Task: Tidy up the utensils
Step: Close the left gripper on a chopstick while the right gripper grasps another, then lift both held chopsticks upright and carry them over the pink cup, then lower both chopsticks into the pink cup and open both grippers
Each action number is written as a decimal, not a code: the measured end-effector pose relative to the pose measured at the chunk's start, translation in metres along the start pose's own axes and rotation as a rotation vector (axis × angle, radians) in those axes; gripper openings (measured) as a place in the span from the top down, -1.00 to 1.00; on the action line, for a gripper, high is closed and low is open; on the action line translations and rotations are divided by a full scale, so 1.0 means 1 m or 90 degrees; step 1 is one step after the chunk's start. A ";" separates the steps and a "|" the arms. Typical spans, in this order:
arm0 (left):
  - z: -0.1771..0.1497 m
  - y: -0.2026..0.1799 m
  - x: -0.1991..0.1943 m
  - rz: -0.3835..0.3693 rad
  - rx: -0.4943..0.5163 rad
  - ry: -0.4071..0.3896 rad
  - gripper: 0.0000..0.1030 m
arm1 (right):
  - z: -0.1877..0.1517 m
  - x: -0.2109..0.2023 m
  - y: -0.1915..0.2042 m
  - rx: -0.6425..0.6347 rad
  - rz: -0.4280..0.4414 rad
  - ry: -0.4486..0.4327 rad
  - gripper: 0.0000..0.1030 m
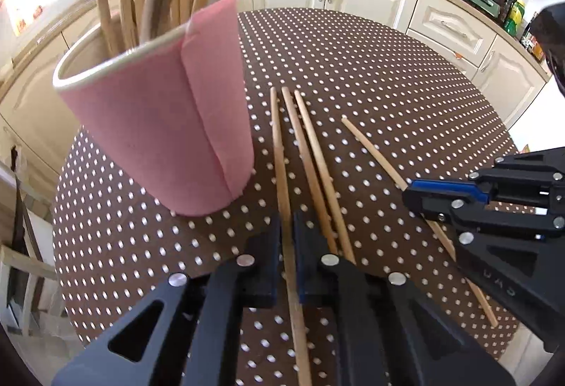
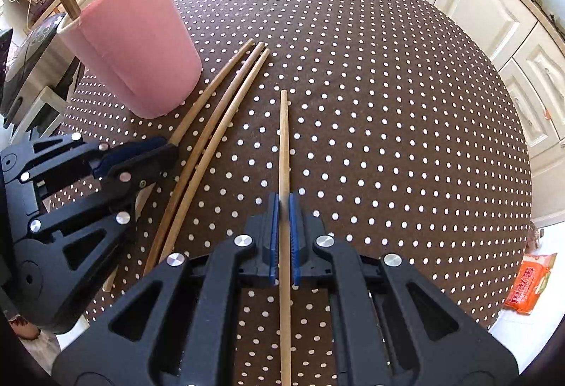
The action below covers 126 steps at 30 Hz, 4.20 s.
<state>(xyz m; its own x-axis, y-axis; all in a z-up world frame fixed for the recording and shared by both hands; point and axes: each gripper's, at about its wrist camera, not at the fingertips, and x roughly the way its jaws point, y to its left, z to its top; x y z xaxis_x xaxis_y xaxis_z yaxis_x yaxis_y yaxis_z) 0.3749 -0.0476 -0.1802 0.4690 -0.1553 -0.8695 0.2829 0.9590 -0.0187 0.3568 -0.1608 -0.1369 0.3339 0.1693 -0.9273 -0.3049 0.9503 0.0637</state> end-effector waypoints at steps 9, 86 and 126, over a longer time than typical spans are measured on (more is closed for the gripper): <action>-0.005 -0.020 -0.003 -0.007 -0.017 0.026 0.85 | -0.026 -0.011 -0.024 0.007 0.030 0.004 0.88; -0.024 0.063 -0.182 -0.154 -0.079 -0.582 0.88 | 0.012 -0.178 0.009 0.033 0.096 -0.419 0.88; 0.019 0.077 -0.154 -0.015 -0.110 -0.655 0.88 | 0.055 -0.164 0.018 0.051 0.153 -0.496 0.88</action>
<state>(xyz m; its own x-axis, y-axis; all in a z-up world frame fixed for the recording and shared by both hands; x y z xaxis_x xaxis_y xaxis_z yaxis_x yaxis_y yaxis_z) 0.3402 0.0454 -0.0381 0.9743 -0.2234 -0.0283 0.2155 0.9615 -0.1707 0.3453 -0.1577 0.0367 0.8002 0.4763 -0.3644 -0.3929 0.8755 0.2814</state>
